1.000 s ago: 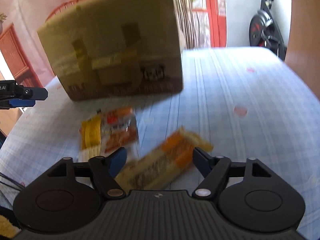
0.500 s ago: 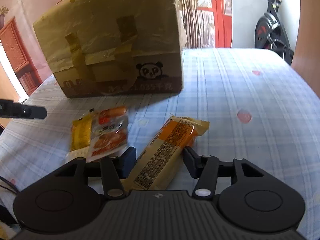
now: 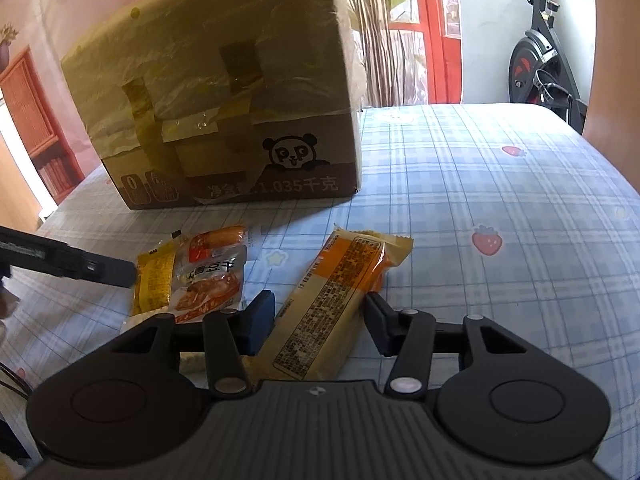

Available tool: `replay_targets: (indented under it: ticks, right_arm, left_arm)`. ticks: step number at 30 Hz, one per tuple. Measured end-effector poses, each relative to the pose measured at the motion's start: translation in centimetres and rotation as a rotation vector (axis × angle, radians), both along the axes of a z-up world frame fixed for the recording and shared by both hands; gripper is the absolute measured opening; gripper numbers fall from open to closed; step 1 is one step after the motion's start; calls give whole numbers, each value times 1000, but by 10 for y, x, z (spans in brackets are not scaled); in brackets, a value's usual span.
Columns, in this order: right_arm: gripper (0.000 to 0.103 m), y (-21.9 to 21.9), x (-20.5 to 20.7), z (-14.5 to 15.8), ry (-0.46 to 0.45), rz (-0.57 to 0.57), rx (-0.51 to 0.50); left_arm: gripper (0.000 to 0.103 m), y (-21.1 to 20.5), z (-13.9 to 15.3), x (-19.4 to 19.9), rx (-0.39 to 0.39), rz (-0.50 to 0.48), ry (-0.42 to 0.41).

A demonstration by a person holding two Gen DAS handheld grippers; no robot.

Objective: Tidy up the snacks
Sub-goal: 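Close the left tool on the yellow candy packet while the right tool grasps the orange bar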

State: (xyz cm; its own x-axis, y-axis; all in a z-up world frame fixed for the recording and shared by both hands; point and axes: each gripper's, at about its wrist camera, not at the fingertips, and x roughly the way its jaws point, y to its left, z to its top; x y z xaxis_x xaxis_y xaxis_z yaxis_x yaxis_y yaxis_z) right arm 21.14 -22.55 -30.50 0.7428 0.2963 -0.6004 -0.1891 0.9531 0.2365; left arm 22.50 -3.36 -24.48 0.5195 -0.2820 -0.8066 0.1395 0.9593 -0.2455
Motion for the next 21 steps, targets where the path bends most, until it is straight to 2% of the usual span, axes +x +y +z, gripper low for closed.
replay_targets:
  ticks: [5,12,13,14,16,21]
  right_arm:
    - [52,-2,-1,-2,-4,1,18]
    - [52,-4,-1,-3,-3,-2,40]
    - [52,-4,-1,-3,-3,-2,42]
    - [52,-5,-1,-4,-4,-2,43]
    - [52,-5,-1,-4,-5,-3,48]
    - [52,-5,-2,-4,-3,-7,54]
  left_arm:
    - [63,-12,-6,10,33,33,25]
    - [61,-33,-8,6,151,23,-21]
    - [51,-33,-8,4,157,20,-30]
    - [41,-32,-7,3,138,16,-36]
    - [35,-25,-7,3,75,20,-29]
    - [33,-10,-4,-5,40,52,-53]
